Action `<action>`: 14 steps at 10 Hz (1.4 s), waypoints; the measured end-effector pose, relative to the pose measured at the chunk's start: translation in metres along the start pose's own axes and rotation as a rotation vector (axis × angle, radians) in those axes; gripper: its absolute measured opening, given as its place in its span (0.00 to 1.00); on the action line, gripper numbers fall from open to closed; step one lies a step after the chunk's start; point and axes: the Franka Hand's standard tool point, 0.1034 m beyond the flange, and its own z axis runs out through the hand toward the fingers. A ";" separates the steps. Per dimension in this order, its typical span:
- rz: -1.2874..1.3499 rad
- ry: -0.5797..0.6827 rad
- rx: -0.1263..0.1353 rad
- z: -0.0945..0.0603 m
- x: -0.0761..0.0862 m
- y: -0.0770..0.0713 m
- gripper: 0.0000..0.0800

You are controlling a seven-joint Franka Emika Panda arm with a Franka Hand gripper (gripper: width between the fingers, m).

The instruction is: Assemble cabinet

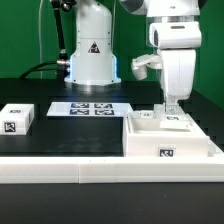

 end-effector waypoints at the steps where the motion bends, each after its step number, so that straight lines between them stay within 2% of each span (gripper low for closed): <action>1: -0.015 0.004 -0.006 0.000 -0.002 0.008 0.09; 9: 0.000 0.029 -0.048 0.000 0.000 0.061 0.09; 12: -0.026 0.013 -0.006 0.000 -0.001 0.064 0.09; 14: -0.026 0.013 -0.006 0.000 -0.001 0.064 0.09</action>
Offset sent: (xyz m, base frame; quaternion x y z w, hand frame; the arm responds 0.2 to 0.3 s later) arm 0.0317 0.0012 -0.0034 0.0070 0.0231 -0.0145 0.9996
